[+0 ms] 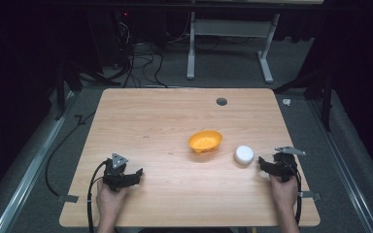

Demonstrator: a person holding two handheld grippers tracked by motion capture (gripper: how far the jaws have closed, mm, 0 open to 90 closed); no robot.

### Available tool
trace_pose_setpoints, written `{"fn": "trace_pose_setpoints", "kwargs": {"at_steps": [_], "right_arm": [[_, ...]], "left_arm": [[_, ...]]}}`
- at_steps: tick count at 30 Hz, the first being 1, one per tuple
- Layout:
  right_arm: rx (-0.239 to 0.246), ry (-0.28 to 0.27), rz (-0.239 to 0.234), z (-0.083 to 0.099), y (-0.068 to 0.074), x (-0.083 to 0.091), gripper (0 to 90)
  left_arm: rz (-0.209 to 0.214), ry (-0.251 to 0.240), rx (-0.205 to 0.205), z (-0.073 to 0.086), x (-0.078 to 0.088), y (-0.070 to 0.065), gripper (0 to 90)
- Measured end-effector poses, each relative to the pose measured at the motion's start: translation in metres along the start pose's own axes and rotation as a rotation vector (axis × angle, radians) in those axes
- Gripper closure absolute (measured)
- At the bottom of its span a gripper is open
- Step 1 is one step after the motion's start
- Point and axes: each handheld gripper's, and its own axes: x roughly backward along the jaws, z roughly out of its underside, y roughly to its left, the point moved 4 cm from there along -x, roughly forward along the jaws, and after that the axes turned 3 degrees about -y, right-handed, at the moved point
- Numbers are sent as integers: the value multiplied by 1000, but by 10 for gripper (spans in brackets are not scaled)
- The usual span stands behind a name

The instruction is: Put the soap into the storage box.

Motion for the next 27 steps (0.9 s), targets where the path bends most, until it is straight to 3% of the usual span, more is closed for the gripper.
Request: {"fn": "trace_pose_setpoints", "kwargs": {"at_steps": [27], "right_arm": [[-2, 0, -11, 0, 0, 0, 245]], "left_arm": [[0, 0, 0, 0, 0, 0, 197]]}}
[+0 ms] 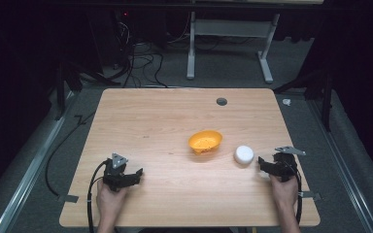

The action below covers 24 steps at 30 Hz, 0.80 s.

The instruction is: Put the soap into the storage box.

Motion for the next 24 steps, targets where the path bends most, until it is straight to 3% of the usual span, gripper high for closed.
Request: {"fn": "trace_pose_setpoints", "kwargs": {"at_steps": [5, 8, 24], "right_arm": [[-25, -9, -28, -1, -3, 2, 245], [-17, -15, -36, -2, -3, 4, 244], [-4, -75, -112, -6, 16, 24, 237]], "left_arm": [[0, 0, 0, 0, 0, 0, 197], [0, 0, 0, 0, 0, 0, 197], [0, 0, 0, 0, 0, 0, 197]]}}
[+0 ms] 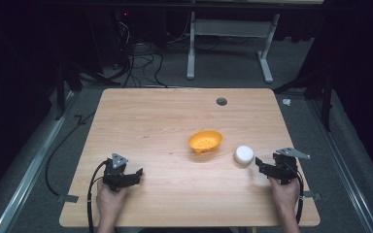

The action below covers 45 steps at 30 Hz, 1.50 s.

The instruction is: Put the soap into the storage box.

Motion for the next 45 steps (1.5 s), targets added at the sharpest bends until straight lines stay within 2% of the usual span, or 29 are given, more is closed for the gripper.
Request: {"fn": "trace_pose_setpoints", "kwargs": {"at_steps": [8, 15, 21, 30, 38, 45], "right_arm": [[6, -15, -44, 2, 12, 6, 234], [44, -17, -79, 4, 27, 8, 220], [54, -14, -102, 4, 35, 8, 209], [81, -7, -117, 0, 45, 6, 199], [106, 5, -120, -8, 52, -4, 181], [122, 34, -97, -16, 53, -16, 162]], "left_arm": [[0, 0, 0, 0, 0, 0, 197], [0, 0, 0, 0, 0, 0, 197], [0, 0, 0, 0, 0, 0, 197], [0, 0, 0, 0, 0, 0, 197], [0, 0, 0, 0, 0, 0, 197], [0, 0, 0, 0, 0, 0, 197]]}}
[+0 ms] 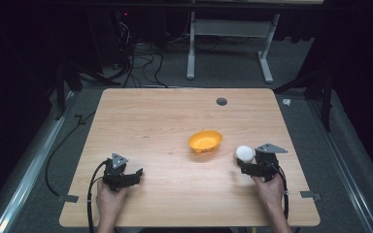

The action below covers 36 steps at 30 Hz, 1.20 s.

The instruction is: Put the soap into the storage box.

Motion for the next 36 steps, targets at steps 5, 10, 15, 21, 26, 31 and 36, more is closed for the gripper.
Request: {"fn": "trace_pose_setpoints", "kwargs": {"at_steps": [5, 10, 15, 21, 26, 31, 36], "right_arm": [[2, 3, 2, -3, 0, -4, 159], [-3, 14, 7, -4, -2, -10, 154], [-8, 32, 11, -4, -4, -18, 153], [-8, 47, 11, -3, -5, -24, 155], [-9, 59, 15, -3, -6, -29, 159], [-8, 82, 9, -2, -7, -33, 168], [2, 111, 9, 0, -6, -35, 192]], "left_arm": [[0, 0, 0, 0, 0, 0, 197], [0, 0, 0, 0, 0, 0, 197], [0, 0, 0, 0, 0, 0, 198], [0, 0, 1, 0, 0, 0, 197], [0, 0, 1, 0, 0, 0, 197], [0, 0, 1, 0, 0, 0, 197], [0, 0, 0, 0, 0, 0, 198]]}}
